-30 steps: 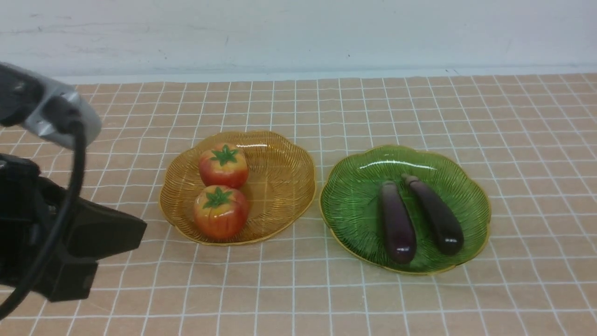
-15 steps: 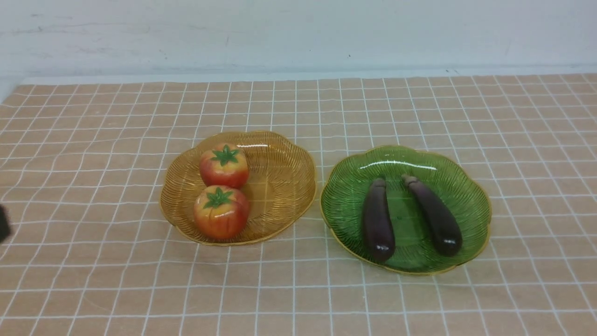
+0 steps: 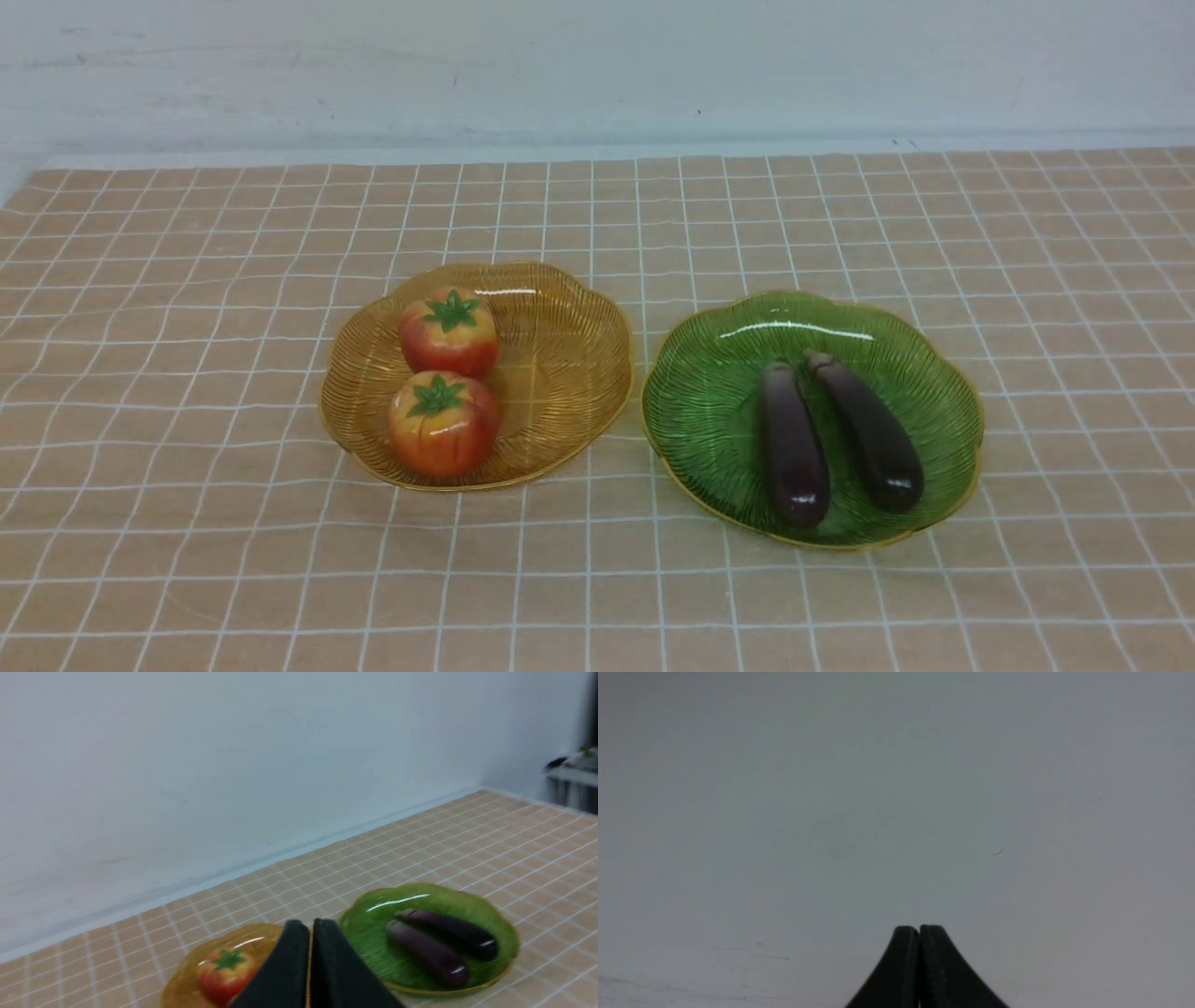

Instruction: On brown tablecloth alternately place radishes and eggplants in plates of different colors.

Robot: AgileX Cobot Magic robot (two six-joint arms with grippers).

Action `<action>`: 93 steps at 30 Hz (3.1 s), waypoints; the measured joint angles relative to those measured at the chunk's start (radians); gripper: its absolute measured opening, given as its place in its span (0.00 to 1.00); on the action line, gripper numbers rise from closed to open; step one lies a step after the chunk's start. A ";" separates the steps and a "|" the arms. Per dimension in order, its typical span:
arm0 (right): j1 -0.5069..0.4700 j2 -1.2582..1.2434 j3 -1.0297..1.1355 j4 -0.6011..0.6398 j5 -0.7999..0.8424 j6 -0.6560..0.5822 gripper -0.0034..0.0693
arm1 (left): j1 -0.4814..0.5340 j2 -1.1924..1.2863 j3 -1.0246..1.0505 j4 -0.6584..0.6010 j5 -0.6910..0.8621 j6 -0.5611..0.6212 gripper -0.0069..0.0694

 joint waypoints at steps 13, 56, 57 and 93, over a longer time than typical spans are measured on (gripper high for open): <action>0.000 0.000 0.001 0.000 0.001 0.000 0.03 | 0.085 -0.217 0.537 0.610 -0.274 -0.478 0.09; 0.000 -0.001 0.001 -0.007 0.006 -0.002 0.03 | 0.146 -0.267 0.792 0.536 -0.329 -0.526 0.09; -0.001 -0.004 0.003 -0.007 0.012 -0.002 0.03 | 0.146 -0.267 0.792 0.536 -0.329 -0.526 0.09; -0.461 -0.068 0.572 0.072 0.131 -0.095 0.03 | 0.146 -0.268 0.792 0.535 -0.330 -0.527 0.09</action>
